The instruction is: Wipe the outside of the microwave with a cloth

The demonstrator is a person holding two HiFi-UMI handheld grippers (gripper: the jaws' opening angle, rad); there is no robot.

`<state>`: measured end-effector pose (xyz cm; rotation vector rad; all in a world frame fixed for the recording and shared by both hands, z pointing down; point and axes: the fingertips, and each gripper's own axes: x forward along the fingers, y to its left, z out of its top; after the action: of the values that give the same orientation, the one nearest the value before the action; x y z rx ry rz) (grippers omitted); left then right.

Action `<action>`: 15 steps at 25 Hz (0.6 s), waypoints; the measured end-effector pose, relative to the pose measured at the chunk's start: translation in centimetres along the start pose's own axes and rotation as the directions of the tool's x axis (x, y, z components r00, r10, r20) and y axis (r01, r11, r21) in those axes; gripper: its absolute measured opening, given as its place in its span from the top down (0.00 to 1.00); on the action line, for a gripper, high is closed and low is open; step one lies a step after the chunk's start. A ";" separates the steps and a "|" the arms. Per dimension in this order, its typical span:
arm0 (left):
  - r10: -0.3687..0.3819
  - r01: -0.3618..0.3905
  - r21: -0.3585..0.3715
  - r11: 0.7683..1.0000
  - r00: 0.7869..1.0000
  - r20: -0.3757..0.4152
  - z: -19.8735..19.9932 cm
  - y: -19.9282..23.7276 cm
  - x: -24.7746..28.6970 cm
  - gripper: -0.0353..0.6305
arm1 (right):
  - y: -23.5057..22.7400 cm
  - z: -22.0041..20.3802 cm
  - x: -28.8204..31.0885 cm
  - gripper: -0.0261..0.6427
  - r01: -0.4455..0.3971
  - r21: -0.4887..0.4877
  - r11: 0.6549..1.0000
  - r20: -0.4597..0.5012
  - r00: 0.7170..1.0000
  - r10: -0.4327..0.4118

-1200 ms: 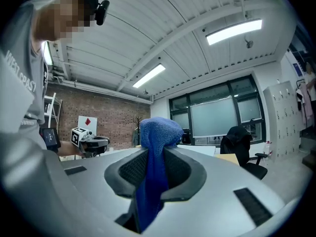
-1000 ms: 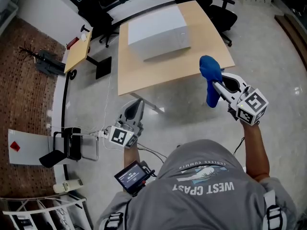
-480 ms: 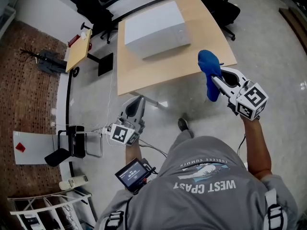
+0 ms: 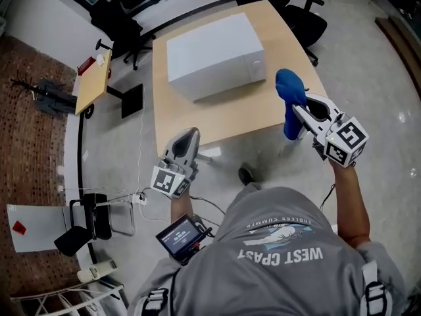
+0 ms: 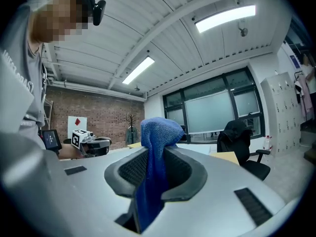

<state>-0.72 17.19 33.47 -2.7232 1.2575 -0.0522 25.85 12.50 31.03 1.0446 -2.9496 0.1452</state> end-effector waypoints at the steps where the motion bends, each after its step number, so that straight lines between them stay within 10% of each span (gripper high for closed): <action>1: -0.007 0.007 0.006 1.000 1.000 -0.006 -0.6 1.9 0.5 0.91 | -0.5 0.0 1.8 0.83 0.009 0.000 1.000 -0.003 1.000 -0.009; 15: -0.093 0.094 -0.042 0.995 0.995 0.024 -4.3 19.8 4.6 0.91 | -4.3 1.3 20.0 0.83 0.118 -0.013 0.993 -0.008 0.993 -0.118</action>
<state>-13.10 0.54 34.81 -2.8102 1.1375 -0.0045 13.04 -3.47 30.85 1.2090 -2.8669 0.1291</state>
